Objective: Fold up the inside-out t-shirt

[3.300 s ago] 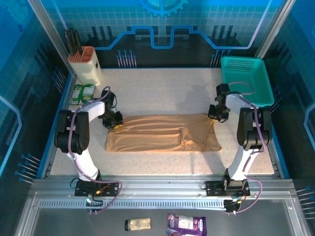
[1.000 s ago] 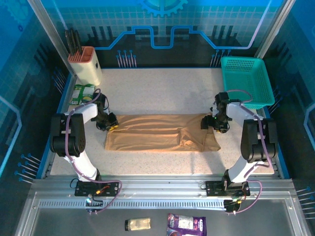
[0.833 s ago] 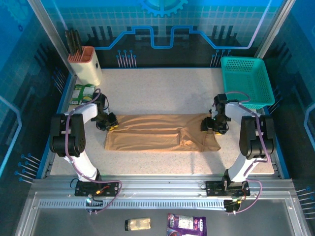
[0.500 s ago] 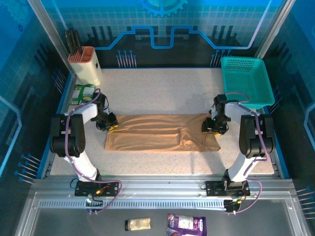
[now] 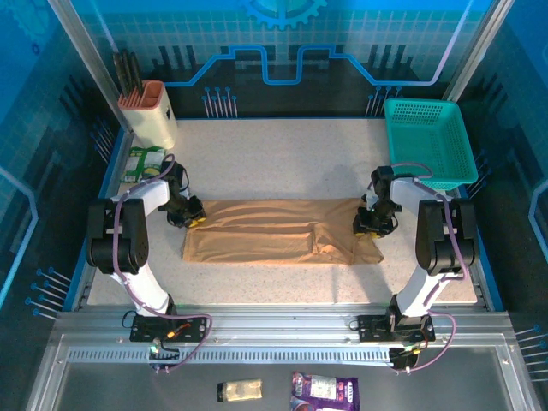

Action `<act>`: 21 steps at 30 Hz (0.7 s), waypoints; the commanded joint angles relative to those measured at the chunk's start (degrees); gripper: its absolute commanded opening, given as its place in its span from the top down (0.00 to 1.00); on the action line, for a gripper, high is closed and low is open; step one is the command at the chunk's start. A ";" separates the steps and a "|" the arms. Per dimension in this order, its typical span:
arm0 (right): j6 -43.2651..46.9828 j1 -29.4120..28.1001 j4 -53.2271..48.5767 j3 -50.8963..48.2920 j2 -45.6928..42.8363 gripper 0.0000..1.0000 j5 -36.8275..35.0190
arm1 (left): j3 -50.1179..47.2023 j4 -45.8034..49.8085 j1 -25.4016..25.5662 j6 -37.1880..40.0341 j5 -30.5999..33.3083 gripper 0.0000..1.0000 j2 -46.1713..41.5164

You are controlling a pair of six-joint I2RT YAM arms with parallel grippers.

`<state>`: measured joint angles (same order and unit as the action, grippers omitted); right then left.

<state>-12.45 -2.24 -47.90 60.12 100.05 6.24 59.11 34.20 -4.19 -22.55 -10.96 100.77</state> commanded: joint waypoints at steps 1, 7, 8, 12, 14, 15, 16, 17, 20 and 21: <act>-0.37 -0.26 -2.02 1.47 0.32 0.68 -0.41 | 1.35 1.48 -0.63 -0.66 0.05 0.81 -1.94; -0.21 -0.30 -2.76 2.35 0.01 0.88 -0.79 | 1.63 1.84 -0.65 -0.76 0.24 0.80 -2.85; -0.12 -0.26 -2.81 2.47 0.06 0.93 -0.71 | 1.62 1.86 -0.65 -0.80 0.22 0.81 -3.16; -0.12 -0.21 -3.27 2.81 0.06 1.00 -1.05 | 1.79 2.43 -0.65 -1.01 0.26 0.80 -4.54; -0.20 -0.16 -3.64 2.99 -0.36 1.00 -1.91 | 1.88 2.98 -0.65 -1.07 0.24 0.80 -5.42; -0.36 -0.13 -3.84 3.14 -0.54 1.00 -2.57 | 1.88 3.21 -0.65 -1.17 0.31 0.80 -5.89; -0.52 -0.14 -4.20 3.41 -0.88 1.00 -3.48 | 1.80 3.54 -0.62 -1.02 0.34 0.80 -6.42; -0.64 -0.13 -4.75 3.80 -1.19 1.00 -4.79 | 1.63 3.80 -0.65 -1.01 0.32 0.80 -6.87; -1.08 0.04 -6.65 5.10 -2.02 1.00 -9.65 | 0.89 4.27 -0.65 -1.01 0.06 0.80 -8.16; -1.26 -0.04 -7.34 5.61 -2.26 1.00 -11.48 | 0.51 4.34 -0.65 -1.11 -0.24 0.80 -8.54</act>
<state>-12.88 -2.24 -51.57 63.53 99.85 0.69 59.55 36.16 -4.19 -22.57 -10.96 94.41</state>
